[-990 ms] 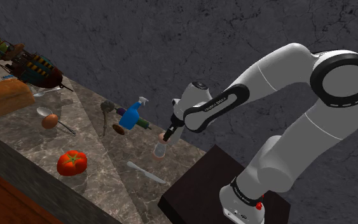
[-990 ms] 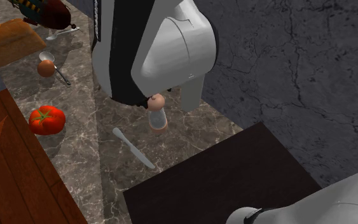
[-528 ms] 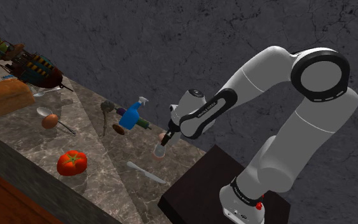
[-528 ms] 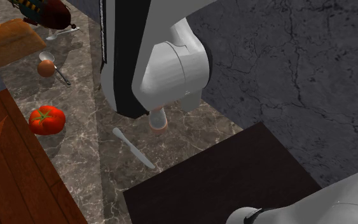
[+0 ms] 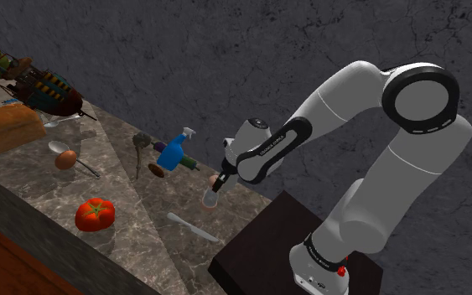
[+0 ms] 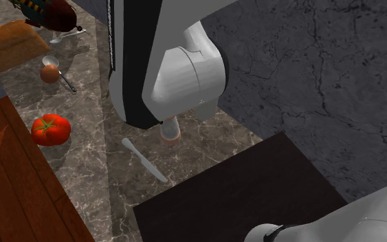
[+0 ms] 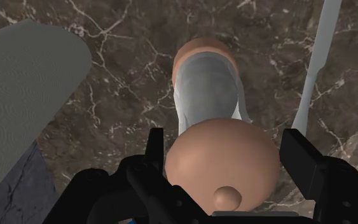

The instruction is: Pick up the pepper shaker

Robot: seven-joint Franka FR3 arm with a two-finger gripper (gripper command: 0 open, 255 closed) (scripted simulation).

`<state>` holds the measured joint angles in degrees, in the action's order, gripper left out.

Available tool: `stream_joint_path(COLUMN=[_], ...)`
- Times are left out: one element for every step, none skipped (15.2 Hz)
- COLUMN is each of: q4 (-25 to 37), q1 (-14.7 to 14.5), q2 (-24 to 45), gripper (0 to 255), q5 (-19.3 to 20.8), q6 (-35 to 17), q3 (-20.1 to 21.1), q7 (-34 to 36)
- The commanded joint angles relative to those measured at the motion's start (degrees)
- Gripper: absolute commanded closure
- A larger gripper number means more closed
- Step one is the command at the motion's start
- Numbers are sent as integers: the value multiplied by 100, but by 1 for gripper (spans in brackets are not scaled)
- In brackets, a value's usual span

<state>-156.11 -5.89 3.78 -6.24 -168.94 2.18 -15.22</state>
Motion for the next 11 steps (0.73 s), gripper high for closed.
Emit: stream_joint_path(q4=[-5, -3, -6, -13, -18, -21, -23, -23, -22, -19, -14], q1=[1, 1, 7, 5, 4, 3, 5, 8, 12, 15, 18], q2=[6, 6, 8, -93, -193, -293, -391, -488, -583, -678, -771], gripper=[255, 255, 255, 255, 255, 255, 255, 255, 255, 255, 255], q5=[0, 0, -7, 19, 41, 63, 83, 101, 117, 132, 146], q6=[3, 5, 0, 94, 190, 286, 382, 479, 576, 673, 771], q3=[-1, -1, -3, -11, -18, -23, -26, -28, -28, -29, -29], q7=[0, 0, -14, 8, 28, 47, 64, 80, 94, 108, 120])
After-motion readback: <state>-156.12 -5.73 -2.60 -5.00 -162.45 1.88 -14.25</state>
